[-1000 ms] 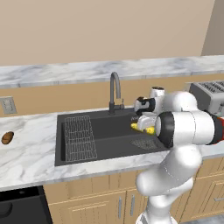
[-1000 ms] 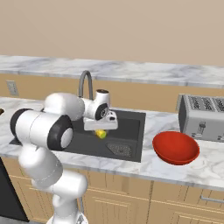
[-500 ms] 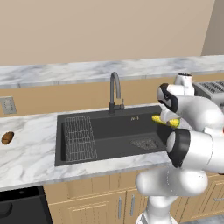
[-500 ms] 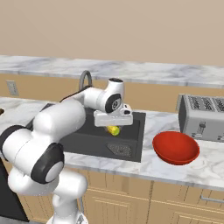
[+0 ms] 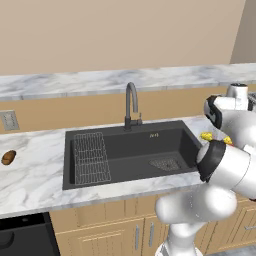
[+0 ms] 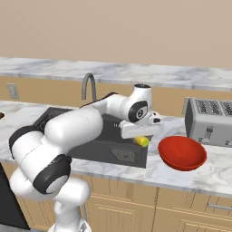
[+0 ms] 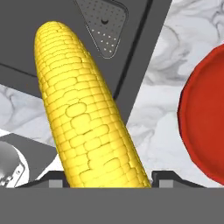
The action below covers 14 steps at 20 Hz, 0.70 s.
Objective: Pick the corn from the sink and place it in the bowl. Then pick the bowl and place it in the microwave. Then close the microwave door and press the start button.
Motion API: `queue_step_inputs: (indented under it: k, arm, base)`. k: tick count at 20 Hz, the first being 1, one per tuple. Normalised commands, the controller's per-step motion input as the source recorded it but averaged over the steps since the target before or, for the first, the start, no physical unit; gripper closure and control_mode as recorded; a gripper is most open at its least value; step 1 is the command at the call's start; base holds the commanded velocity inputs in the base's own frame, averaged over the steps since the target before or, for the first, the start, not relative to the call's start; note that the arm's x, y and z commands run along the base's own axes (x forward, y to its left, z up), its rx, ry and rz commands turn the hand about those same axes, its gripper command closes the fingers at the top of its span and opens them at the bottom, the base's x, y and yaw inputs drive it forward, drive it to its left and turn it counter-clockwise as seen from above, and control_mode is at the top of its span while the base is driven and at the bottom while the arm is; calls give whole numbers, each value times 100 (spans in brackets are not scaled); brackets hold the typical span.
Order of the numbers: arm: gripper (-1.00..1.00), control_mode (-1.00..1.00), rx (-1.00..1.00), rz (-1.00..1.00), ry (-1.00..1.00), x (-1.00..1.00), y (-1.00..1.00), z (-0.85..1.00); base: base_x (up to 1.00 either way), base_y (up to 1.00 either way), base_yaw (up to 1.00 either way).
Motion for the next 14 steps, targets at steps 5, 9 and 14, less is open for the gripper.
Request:
queue_step_inputs:
  k: [5, 9, 14]
  arm:
    - [100, -100, -1, 3, 0, -6, -95, 6]
    - [100, -100, 0, 15, 0, 4, -84, -1]
    - [100, -100, 0, 22, 0, 23, -49, -20]
  base:
    - [0, 0, 0]
    - [0, 0, 0]
    - [0, 0, 0]
